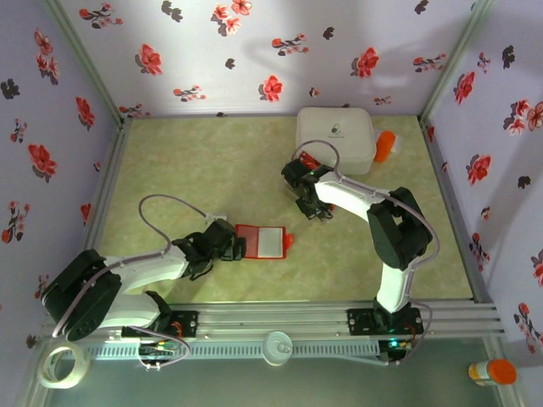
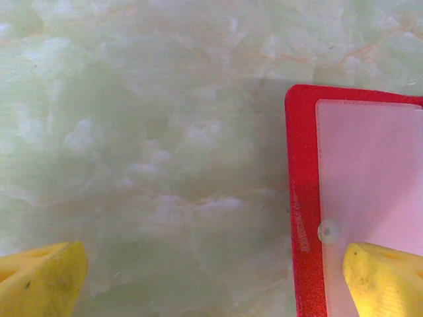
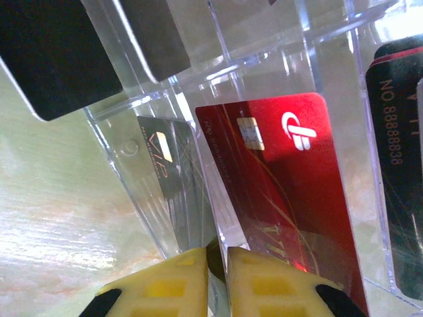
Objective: Put the credit cards into the card holder
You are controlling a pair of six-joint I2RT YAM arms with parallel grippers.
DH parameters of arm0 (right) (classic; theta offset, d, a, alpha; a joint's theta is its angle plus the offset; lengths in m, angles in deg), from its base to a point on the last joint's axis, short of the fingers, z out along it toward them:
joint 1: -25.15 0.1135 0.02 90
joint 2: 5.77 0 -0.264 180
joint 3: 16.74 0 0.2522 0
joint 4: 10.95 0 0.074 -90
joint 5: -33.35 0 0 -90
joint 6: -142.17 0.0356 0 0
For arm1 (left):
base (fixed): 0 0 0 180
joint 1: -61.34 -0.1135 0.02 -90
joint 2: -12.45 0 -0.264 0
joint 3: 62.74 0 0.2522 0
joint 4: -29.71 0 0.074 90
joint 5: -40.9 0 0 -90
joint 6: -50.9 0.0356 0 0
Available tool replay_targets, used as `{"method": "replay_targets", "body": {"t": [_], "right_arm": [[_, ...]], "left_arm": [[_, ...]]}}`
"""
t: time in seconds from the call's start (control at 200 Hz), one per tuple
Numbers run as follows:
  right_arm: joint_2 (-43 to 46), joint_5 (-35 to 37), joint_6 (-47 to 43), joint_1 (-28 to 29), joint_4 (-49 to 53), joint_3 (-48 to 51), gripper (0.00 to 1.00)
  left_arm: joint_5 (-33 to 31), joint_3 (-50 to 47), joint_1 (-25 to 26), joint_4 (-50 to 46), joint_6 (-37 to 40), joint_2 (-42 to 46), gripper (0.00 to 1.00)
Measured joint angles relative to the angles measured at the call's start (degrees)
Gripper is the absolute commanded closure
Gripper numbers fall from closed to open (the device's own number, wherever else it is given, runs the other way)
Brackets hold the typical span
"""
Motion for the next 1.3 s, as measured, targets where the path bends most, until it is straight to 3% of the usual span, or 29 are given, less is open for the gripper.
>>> {"method": "replay_targets", "body": {"t": [0.2,0.36,0.605,0.765,0.935,1.3], "right_arm": [[1.8,-3.6,-1.9,0.0,0.0,0.0,0.91],[5.0,-5.4,-3.2,0.0,0.0,0.0,1.0],[11.7,-8.0,-2.2,0.8,0.0,0.1,1.0],[17.8,-13.6,4.0,3.1,-3.8,3.4,1.0],[22.7,-22.6,15.2,5.9,-15.5,12.9,1.0],[19.0,-32.8,32.9,9.4,-38.4,23.5,1.0]], "left_arm": [[0.0,0.0,0.0,0.0,0.0,0.0,0.0],[0.0,0.0,0.0,0.0,0.0,0.0,0.0],[0.0,0.0,0.0,-0.1,0.0,0.0,0.0],[-0.3,0.3,0.0,-1.0,0.4,0.0,0.0],[-1.3,1.9,0.0,-3.2,1.6,-0.2,0.0],[-2.0,2.4,0.0,-4.8,2.0,-0.9,0.0]]}}
